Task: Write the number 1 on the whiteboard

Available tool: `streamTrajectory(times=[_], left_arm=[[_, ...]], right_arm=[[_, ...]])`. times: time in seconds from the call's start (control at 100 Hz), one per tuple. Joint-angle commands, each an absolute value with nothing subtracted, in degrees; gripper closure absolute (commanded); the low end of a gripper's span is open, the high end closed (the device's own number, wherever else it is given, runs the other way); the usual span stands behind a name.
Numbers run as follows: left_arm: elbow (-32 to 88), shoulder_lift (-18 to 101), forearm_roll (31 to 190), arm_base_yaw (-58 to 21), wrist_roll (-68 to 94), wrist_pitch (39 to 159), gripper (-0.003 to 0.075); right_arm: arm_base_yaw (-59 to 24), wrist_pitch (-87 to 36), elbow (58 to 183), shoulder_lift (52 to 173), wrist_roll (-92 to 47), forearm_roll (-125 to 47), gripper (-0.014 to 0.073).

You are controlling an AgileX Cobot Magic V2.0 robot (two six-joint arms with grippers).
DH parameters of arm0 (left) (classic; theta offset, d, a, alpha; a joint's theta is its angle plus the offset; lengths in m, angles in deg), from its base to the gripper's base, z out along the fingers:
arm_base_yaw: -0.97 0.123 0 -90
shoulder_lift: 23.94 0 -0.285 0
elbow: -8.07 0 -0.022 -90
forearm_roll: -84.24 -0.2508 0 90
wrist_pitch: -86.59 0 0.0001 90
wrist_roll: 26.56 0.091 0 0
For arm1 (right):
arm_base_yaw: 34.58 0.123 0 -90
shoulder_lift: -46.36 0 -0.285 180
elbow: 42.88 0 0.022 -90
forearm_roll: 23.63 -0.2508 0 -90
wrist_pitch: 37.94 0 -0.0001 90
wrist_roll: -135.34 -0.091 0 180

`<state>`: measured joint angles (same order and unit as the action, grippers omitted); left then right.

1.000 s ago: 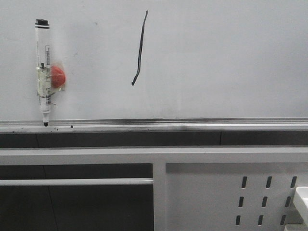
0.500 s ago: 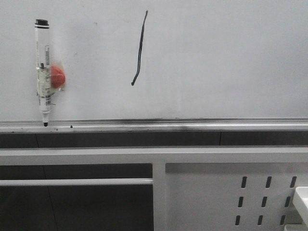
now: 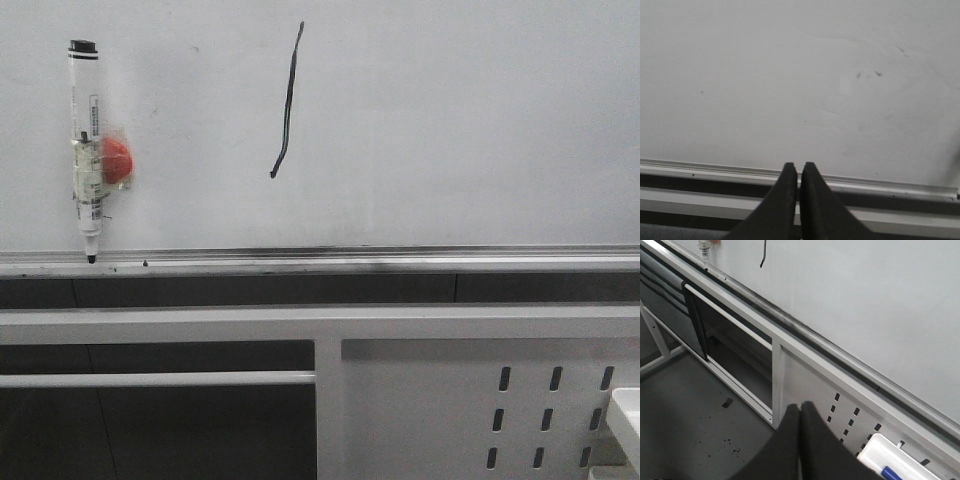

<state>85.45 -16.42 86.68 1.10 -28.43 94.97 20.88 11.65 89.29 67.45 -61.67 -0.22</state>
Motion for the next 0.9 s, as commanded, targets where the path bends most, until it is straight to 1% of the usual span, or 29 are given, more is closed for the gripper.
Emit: streamTrajectory(times=[0.0, 0.1, 0.38, 0.89], left_arm=[[85.60, -17.77, 88.35, -1.36, -25.38, 92.06, 0.0740], [87.57, -17.77, 88.46, -2.22, -25.52, 91.70, 0.0740], [87.46, -17.77, 85.64, -2.22, -25.51, 102.83, 0.0740], [87.57, -17.77, 85.76, -1.81, -25.41, 102.53, 0.0740]], right_arm=[[20.79, 8.21, 90.62, 68.24, -61.17, 1.27, 0.0664], [20.79, 8.21, 90.62, 68.24, -61.17, 1.27, 0.0664], [20.79, 8.21, 90.62, 68.24, -61.17, 1.27, 0.0664], [20.79, 8.21, 90.62, 68.24, -61.17, 1.27, 0.0664]])
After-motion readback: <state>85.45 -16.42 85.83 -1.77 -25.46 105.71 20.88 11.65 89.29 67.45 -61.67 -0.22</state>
